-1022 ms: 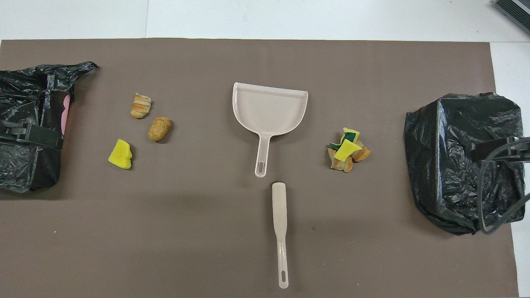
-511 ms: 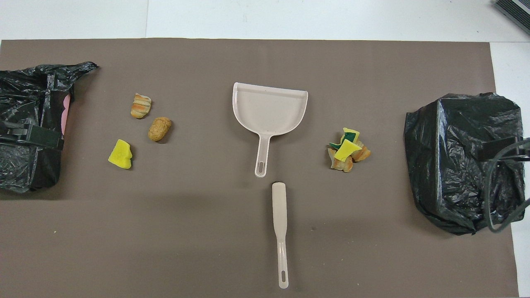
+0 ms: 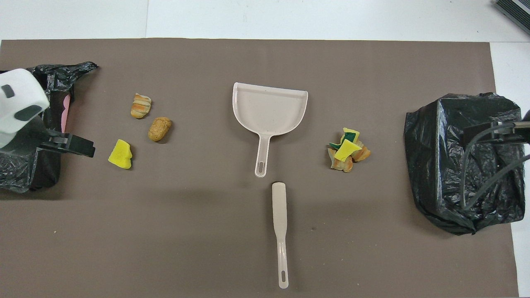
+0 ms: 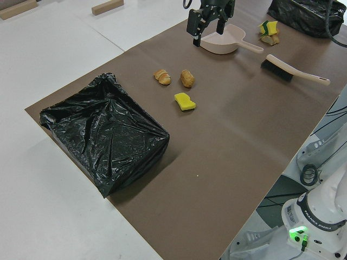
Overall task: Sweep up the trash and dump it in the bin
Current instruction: 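Reach the left gripper to the beige brush handle and grasp it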
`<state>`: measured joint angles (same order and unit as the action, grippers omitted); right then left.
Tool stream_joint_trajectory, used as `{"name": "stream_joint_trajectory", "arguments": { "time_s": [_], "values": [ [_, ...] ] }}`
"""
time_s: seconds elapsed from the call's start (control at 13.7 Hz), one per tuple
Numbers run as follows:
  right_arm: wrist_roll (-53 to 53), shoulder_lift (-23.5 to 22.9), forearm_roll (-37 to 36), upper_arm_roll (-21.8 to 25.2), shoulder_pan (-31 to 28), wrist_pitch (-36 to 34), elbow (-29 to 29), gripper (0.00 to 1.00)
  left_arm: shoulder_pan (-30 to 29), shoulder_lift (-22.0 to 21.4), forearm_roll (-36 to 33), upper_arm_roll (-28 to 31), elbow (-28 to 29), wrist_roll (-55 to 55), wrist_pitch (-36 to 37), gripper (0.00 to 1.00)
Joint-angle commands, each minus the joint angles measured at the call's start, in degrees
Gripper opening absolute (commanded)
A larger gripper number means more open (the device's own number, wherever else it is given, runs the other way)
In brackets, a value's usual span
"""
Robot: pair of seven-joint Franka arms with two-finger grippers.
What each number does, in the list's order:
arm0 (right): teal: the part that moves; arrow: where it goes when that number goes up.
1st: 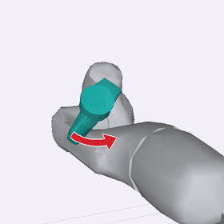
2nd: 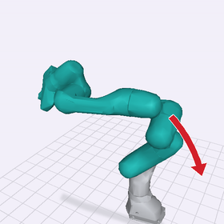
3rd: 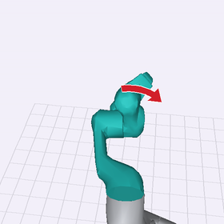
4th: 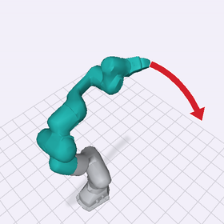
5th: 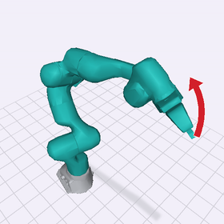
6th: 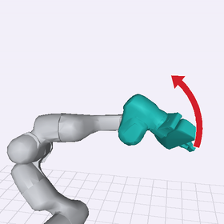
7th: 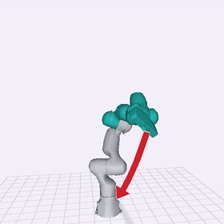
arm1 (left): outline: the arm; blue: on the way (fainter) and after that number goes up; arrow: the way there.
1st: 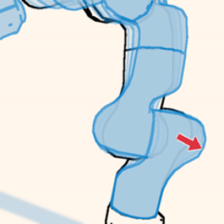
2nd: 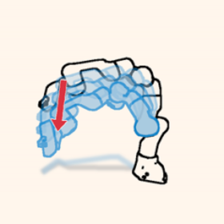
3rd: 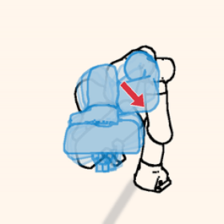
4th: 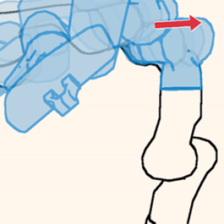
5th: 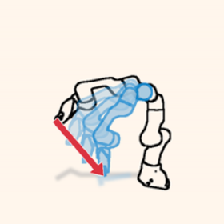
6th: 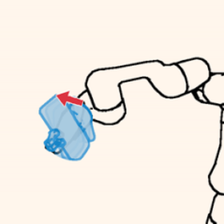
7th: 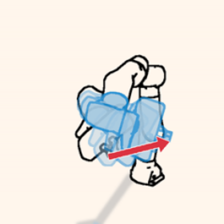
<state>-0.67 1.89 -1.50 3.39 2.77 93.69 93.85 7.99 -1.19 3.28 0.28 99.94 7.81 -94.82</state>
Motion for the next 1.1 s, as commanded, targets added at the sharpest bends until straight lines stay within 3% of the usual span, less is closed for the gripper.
{"name": "stream_joint_trajectory", "arguments": {
  "time_s": [0.0, 0.15, 0.29, 1.02],
  "values": [
    [1.0, -0.8, 0.4, -0.1, 1.7, 4.0, 3.5, 1.00, 5.4, -2.6, 2.1, 0.8, 6.0, -0.2, -4.2, 1.00],
    [0.9, -3.0, 0.4, -0.1, 3.5, 9.0, 7.6, 1.00, 9.6, -3.4, 3.7, 0.8, 8.4, -0.7, -5.4, 1.00],
    [0.6, -3.8, 2.0, -0.1, 4.0, 10.0, 7.6, 1.00, 13.5, -3.9, 4.3, 0.8, 10.1, -4.1, -5.8, 1.00],
    [-0.6, -3.0, 3.3, 0.0, 5.5, 9.0, 9.5, 1.00, 33.5, -9.4, 4.2, 0.8, 23.7, -28.4, -16.1, 1.00]
  ]
}}
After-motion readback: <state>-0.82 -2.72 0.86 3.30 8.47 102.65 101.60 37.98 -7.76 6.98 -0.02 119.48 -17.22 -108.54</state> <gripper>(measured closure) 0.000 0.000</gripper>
